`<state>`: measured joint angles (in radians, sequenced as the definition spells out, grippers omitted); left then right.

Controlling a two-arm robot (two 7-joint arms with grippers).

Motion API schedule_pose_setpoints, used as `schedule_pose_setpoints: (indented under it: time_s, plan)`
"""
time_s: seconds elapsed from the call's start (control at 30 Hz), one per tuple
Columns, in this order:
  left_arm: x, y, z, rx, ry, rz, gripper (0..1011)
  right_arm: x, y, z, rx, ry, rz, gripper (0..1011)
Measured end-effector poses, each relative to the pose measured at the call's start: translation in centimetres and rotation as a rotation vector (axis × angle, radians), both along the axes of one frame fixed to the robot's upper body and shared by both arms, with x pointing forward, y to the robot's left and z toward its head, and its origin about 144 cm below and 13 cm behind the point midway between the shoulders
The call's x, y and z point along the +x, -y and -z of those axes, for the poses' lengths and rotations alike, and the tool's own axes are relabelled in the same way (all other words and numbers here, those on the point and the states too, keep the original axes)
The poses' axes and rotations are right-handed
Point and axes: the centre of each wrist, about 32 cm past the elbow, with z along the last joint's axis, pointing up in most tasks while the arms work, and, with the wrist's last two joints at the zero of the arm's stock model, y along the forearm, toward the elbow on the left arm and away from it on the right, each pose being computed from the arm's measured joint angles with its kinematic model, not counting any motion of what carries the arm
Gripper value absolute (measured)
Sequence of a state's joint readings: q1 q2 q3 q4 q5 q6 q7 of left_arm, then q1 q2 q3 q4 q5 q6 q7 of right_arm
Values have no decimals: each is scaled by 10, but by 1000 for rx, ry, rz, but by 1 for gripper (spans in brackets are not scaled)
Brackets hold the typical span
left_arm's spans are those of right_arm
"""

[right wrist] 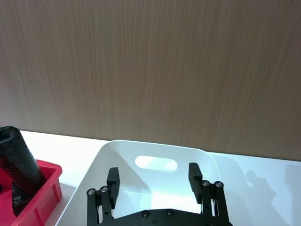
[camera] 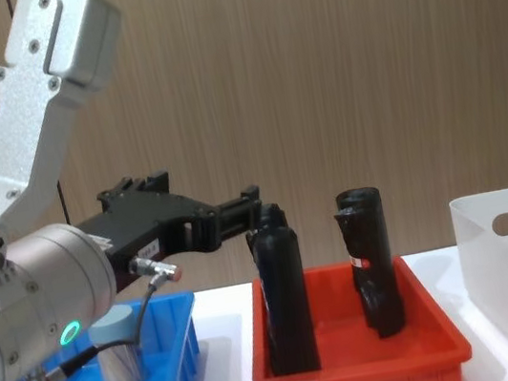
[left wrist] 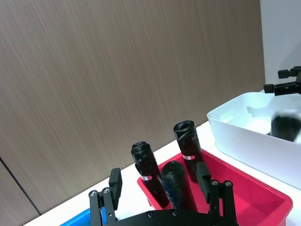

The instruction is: Pick the cotton swabs from the blue box and place them into the white box.

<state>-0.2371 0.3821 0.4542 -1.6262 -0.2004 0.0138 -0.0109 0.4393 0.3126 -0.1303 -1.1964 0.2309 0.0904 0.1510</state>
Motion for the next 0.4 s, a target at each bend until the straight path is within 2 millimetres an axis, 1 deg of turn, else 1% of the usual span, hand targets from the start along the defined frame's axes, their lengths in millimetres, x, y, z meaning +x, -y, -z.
schedule_pose_setpoints:
  time_s: [0.07,0.1,0.17,0.4]
  plan:
    - [0,0,0,0,0,0,1004,0,1,1,2,1,-1,928]
    - [0,0,0,0,0,0,1004,0,1,1,2,2,-2,973]
    - [0,0,0,0,0,0,1004,0,1,1,4,3,-4,1001]
    - [0,0,0,0,0,0,1004,0,2,2,9,6,-6,1001]
